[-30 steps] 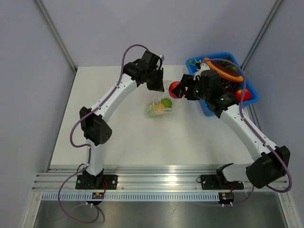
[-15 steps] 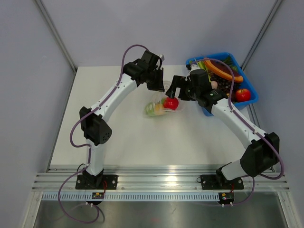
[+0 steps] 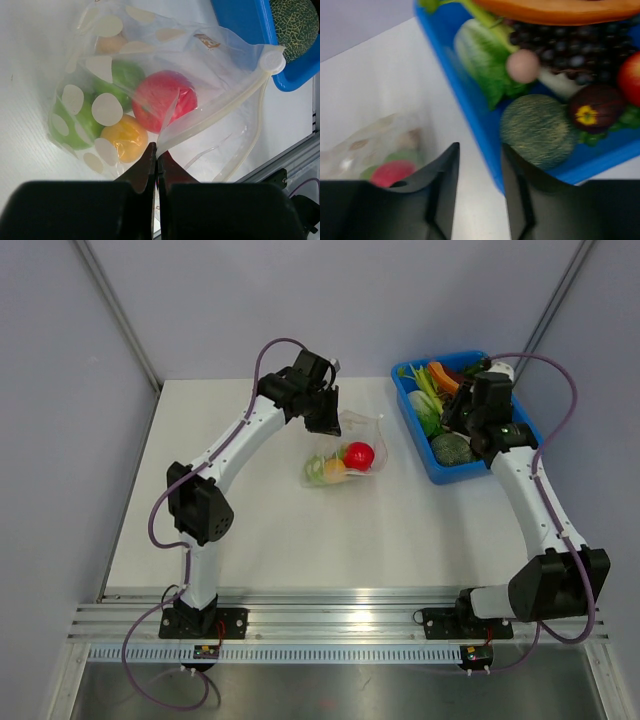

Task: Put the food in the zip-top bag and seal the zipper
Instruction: Pick up the fake fruit from the bin, then place the fake fruit in the zipper food storage bag.

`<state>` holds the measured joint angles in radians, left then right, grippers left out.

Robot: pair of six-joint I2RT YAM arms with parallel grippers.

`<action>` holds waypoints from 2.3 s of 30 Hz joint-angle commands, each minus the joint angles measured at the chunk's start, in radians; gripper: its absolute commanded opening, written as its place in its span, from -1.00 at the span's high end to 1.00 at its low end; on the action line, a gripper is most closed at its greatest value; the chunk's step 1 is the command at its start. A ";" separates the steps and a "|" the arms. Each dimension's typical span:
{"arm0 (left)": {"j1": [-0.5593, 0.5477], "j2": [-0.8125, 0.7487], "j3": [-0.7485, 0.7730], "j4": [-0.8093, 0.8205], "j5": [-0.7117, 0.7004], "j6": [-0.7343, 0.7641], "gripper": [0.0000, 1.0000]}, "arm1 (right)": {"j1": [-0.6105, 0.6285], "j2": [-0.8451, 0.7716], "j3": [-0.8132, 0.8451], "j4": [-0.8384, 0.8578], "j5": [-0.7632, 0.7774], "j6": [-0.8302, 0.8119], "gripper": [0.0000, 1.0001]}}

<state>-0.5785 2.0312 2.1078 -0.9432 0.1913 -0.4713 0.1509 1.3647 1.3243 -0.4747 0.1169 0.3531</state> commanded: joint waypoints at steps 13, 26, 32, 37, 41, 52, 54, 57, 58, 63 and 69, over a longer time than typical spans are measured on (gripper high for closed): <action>0.008 -0.071 -0.009 0.040 0.033 0.008 1.00 | -0.295 0.290 0.098 -0.050 0.029 -0.097 -0.99; 0.008 -0.057 -0.012 0.041 0.036 0.007 1.00 | -0.324 0.433 0.148 -0.036 0.075 -0.120 -0.73; 0.008 -0.052 -0.012 0.043 0.040 0.008 1.00 | -0.324 0.357 0.124 -0.013 0.064 -0.105 0.02; 0.006 -0.049 -0.012 0.044 0.040 0.007 1.00 | -0.323 0.263 0.124 -0.022 0.018 -0.098 0.14; 0.008 -0.046 -0.011 0.047 0.042 0.005 1.00 | -0.324 0.182 0.133 -0.053 -0.037 -0.092 0.17; 0.008 -0.043 -0.008 0.052 0.048 0.000 1.00 | -0.257 -0.067 0.049 -0.065 -0.301 -0.040 0.19; 0.008 -0.045 -0.005 0.053 0.050 -0.003 1.00 | -0.202 -0.094 0.049 -0.079 -0.301 -0.040 0.19; 0.006 -0.046 -0.008 0.053 0.048 -0.006 1.00 | -0.064 -0.134 0.053 -0.093 -0.286 -0.025 0.19; 0.008 -0.049 -0.009 0.053 0.045 -0.007 1.00 | -0.029 -0.147 0.052 -0.093 -0.280 -0.016 0.18; 0.008 -0.057 -0.012 0.053 0.046 -0.010 1.00 | 0.154 -0.164 0.038 -0.047 -0.275 0.050 0.18; 0.008 -0.066 -0.009 0.050 0.046 -0.012 1.00 | 0.306 -0.070 0.053 -0.015 -0.237 0.067 0.17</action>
<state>-0.5758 2.0197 2.0983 -0.9257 0.2108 -0.4728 0.4068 1.2499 1.3682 -0.5358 -0.1440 0.3946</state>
